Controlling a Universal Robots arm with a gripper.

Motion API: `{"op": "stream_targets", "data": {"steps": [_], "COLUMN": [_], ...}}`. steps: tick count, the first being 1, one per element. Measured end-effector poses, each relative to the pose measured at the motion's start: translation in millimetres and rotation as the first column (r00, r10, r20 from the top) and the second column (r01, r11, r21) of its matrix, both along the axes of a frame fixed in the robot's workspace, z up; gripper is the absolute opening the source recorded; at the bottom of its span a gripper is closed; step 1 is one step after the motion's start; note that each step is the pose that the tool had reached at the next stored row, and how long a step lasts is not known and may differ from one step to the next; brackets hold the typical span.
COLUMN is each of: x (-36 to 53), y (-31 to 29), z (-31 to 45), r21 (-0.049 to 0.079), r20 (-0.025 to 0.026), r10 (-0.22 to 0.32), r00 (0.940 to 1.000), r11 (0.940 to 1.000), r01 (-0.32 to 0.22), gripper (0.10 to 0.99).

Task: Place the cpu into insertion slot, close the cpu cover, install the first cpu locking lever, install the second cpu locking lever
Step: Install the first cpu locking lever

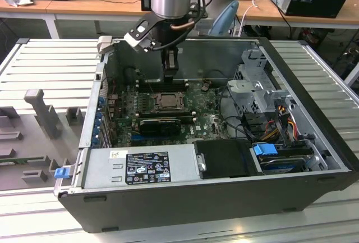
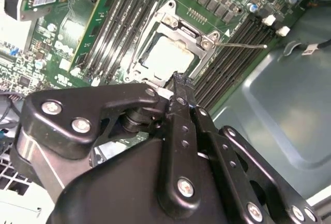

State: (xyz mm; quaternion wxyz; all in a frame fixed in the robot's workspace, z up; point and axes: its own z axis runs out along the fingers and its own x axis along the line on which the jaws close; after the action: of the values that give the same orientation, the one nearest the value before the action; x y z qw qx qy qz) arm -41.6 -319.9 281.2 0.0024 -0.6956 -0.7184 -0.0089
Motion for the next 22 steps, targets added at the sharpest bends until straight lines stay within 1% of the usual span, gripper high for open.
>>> {"op": "stream_targets", "data": {"steps": [1, 2, 5, 8, 9, 10, 13, 18, 19, 22], "x": [0.0, 0.0, -0.2, -0.2, -0.2, -0.2, -0.1, 0.1, 0.1, 0.1], "y": [0.0, 0.0, -0.1, -0.1, -0.2, -0.2, -0.2, -0.2, -0.2, -0.2], "z": [3.8, 5.1, 5.1, 5.1, 5.1, 5.1, 5.1, 5.1, 5.1, 5.1], "r21": [0.0, 0.0, 0.002, 0.002, 0.002, 0.002, 0.002, 0.002, 0.002, 0.002], "r20": [0.0, -0.0001, -0.0001, -0.0003, -0.0003, -0.0003, -0.0004, -0.0004, -0.0004, -0.0005], "r10": [0.0, 0.0, 0.001, 0.028, 0.063, 0.086, 0.136, 0.179, 0.195, 0.214], "r00": [1.0, 1.0, 1.0, 0.9996, 0.998, 0.9963, 0.9906, 0.9838, 0.9807, 0.9769], "r11": [1.0, 1.0, 1.0, 0.9996, 0.998, 0.9963, 0.9906, 0.9838, 0.9807, 0.9769], "r01": [0.0, 0.0, -0.001, -0.028, -0.063, -0.086, -0.136, -0.179, -0.195, -0.214], "gripper": [0.106, 0.106, 0.106, 0.106, 0.106, 0.106, 0.106, 0.106, 0.106, 0.106]}}
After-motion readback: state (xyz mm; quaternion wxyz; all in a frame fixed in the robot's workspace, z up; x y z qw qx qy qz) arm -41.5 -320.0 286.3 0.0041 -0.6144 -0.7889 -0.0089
